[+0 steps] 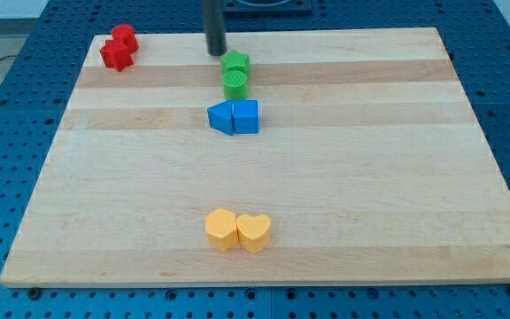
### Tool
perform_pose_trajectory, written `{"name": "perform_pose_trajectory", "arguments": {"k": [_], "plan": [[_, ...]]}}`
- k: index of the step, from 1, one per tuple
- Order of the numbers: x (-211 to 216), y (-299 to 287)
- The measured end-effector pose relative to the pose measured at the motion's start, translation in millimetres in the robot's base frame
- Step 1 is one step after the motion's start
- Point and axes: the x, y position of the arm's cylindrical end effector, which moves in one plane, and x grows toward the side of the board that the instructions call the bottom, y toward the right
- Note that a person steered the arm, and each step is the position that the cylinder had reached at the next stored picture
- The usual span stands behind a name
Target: Separate green circle from green star
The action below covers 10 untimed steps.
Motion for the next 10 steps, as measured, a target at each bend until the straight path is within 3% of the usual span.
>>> {"name": "perform_pose_trajectory", "arguments": {"k": [2, 4, 6, 9, 10], "plan": [[68.0, -40.6], [82.7, 31.5], [82.7, 51.9], [94.6, 213.4], [94.5, 207.2]]}}
